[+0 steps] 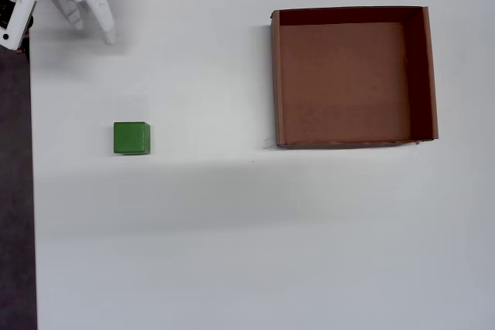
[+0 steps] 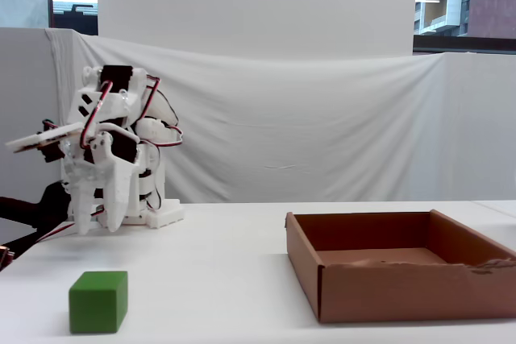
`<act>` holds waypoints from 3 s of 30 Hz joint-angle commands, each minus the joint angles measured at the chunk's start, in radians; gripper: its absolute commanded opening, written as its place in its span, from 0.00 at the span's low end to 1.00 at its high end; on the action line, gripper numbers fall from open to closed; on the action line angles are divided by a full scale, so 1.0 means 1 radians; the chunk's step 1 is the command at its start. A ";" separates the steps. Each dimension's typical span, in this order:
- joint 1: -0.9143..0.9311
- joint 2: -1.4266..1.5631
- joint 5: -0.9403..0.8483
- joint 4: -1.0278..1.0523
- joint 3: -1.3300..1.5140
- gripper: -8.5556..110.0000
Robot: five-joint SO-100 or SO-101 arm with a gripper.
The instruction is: Grasp a green cube and put it in a box.
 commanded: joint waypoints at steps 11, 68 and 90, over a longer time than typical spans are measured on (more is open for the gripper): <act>-0.035 0.005 0.002 -0.067 -0.006 0.26; -0.052 -1.241 -0.318 -0.167 -1.022 0.26; -0.084 -1.632 -0.357 -0.129 -1.368 0.26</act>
